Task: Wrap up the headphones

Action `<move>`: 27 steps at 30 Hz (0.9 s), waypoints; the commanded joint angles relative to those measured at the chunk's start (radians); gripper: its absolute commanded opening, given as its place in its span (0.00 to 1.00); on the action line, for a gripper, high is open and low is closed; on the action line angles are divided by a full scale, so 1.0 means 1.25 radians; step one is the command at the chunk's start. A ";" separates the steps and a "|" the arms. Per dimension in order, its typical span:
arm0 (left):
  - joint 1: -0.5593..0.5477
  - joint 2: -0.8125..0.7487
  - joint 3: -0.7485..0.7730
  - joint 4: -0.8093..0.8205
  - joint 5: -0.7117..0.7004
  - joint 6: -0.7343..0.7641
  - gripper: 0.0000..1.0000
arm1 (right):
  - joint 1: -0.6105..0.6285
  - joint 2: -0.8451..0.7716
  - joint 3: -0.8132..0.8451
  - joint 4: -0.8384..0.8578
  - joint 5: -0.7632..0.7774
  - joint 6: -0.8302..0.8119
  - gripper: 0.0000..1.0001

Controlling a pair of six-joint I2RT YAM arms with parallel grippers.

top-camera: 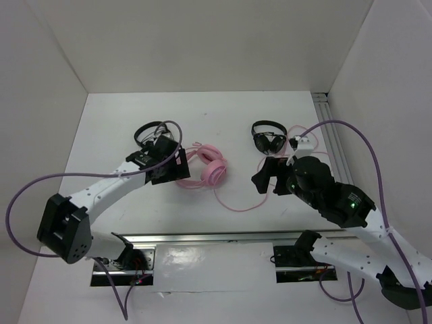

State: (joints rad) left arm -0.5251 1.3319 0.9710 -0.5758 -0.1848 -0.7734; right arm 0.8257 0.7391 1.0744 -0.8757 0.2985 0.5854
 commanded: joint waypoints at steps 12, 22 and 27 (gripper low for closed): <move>0.102 0.229 -0.037 0.254 -0.017 -0.012 1.00 | -0.002 -0.021 -0.068 0.146 -0.100 -0.045 1.00; 0.110 0.272 -0.103 0.285 -0.017 -0.014 0.07 | -0.002 -0.013 -0.083 0.190 -0.109 -0.052 1.00; 0.064 0.101 -0.137 0.163 -0.091 -0.038 0.00 | -0.002 -0.013 -0.108 0.279 -0.142 -0.084 1.00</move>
State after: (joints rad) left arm -0.4099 1.5887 0.8368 -0.2077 -0.2310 -0.7975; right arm 0.8257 0.7254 0.9691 -0.6685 0.1608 0.5209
